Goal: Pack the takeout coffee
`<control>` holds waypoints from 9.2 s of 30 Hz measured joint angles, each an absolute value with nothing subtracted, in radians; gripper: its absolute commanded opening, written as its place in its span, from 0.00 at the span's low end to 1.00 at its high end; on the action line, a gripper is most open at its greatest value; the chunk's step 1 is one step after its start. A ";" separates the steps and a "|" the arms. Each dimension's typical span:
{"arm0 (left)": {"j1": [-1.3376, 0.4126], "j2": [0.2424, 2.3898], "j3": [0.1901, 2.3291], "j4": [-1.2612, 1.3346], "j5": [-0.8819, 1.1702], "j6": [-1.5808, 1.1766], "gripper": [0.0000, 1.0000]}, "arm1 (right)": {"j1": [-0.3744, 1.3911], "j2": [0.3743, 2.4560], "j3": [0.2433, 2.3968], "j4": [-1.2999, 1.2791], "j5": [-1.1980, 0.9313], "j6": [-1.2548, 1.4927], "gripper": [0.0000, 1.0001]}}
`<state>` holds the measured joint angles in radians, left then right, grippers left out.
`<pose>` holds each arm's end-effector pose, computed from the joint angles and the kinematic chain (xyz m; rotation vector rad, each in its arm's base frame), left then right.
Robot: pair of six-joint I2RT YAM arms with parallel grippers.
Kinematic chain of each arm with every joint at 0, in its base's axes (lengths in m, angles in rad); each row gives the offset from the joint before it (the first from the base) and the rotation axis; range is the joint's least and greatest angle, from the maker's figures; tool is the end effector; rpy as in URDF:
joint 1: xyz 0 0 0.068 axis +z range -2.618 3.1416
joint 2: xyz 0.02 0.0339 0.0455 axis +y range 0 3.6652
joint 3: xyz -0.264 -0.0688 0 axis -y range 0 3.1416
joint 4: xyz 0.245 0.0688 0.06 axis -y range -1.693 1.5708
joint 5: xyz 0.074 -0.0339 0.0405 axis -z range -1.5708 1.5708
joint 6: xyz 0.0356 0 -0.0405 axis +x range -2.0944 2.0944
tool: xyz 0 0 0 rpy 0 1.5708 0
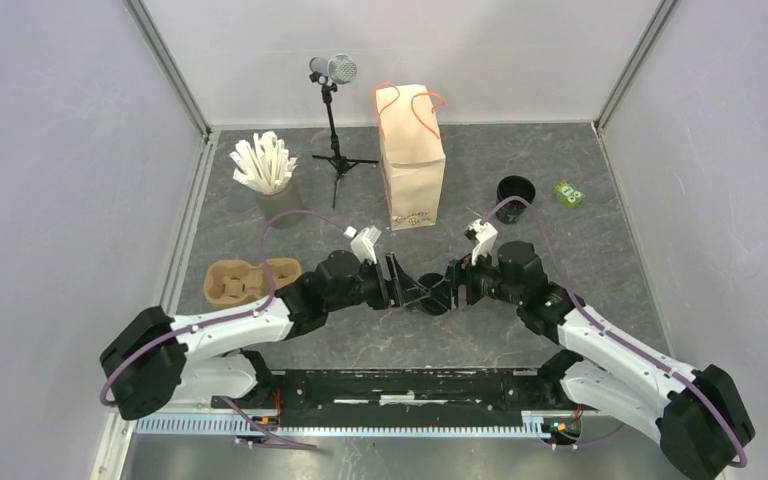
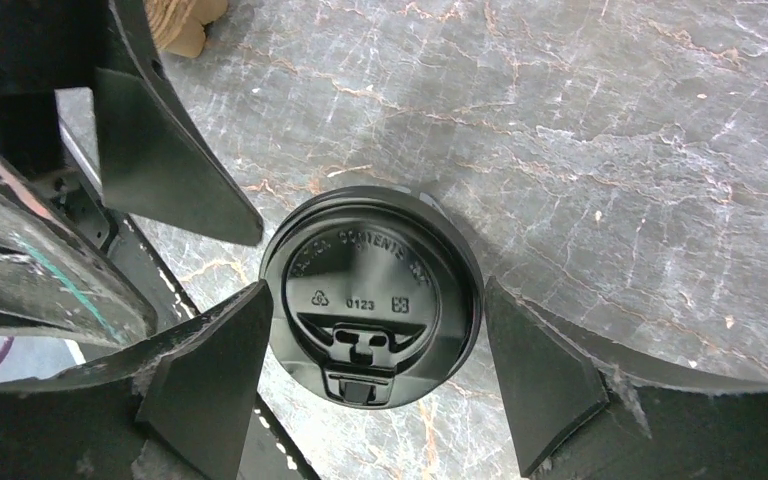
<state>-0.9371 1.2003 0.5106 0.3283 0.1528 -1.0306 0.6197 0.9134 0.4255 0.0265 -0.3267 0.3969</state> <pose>0.1459 -0.2077 0.2114 0.0136 2.2231 -1.3715 0.1559 0.1253 0.2127 -0.4540 2.0976 0.9512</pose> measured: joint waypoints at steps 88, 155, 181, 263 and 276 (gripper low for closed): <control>-0.892 1.160 0.733 -0.166 0.041 -0.614 0.80 | 0.777 0.876 0.773 -0.513 0.126 0.105 0.86; -0.891 0.433 0.728 -0.575 -0.309 -0.466 0.88 | 1.303 1.599 1.176 -1.079 0.345 -0.545 0.98; -0.753 0.691 0.797 -0.571 -0.118 -0.570 0.84 | 1.434 1.516 1.047 -0.977 0.456 -0.651 0.98; -0.665 1.027 0.795 -0.313 0.062 -0.535 1.00 | 1.454 1.051 0.801 -0.464 0.556 0.143 0.98; -0.645 0.988 0.692 -0.353 0.038 -0.536 0.98 | 1.455 1.048 0.628 -0.356 0.434 0.608 0.98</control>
